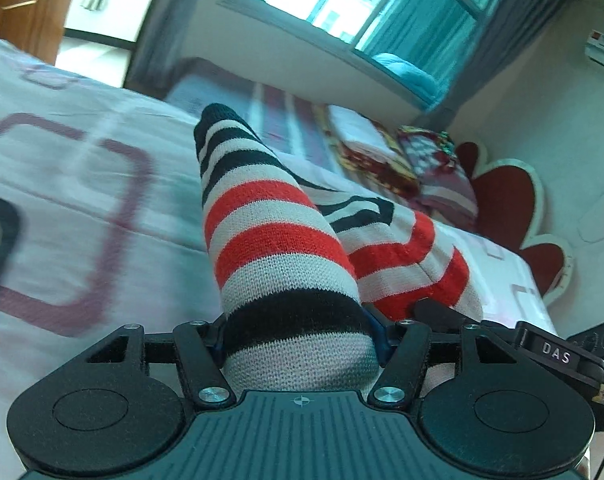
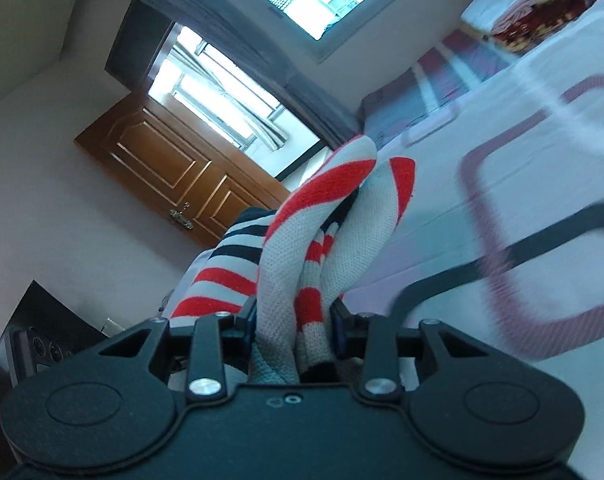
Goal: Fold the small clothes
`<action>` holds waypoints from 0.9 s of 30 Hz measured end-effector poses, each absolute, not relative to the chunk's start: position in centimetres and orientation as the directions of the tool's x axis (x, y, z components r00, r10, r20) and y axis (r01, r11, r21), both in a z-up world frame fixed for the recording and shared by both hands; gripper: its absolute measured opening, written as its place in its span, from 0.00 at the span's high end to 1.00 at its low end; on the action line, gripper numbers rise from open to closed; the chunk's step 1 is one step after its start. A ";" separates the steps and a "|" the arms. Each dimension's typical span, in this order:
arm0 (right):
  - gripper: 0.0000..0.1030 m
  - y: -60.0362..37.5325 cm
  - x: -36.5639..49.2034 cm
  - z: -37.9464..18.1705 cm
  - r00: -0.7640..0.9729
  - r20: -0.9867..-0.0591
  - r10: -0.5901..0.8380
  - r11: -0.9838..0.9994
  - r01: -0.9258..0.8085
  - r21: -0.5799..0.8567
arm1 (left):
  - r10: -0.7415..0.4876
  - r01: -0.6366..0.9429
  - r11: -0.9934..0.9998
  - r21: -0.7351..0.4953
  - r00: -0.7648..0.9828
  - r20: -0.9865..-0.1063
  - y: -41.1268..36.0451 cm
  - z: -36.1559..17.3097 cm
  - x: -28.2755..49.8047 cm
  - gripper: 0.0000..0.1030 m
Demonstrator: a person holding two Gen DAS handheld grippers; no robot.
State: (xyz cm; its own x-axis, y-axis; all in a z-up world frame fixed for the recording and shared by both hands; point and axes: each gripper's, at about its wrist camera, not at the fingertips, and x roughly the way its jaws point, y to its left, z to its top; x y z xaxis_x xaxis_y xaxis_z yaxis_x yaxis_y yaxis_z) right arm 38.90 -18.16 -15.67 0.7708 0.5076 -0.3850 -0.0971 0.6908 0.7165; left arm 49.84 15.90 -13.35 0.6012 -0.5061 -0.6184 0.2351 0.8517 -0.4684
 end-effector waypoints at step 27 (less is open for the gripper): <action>0.51 -5.2 43.0 -20.4 0.698 -0.636 0.330 0.852 0.070 0.519 | -0.350 0.145 0.929 -0.341 0.641 -0.683 27.3 -19.0 49.7 0.20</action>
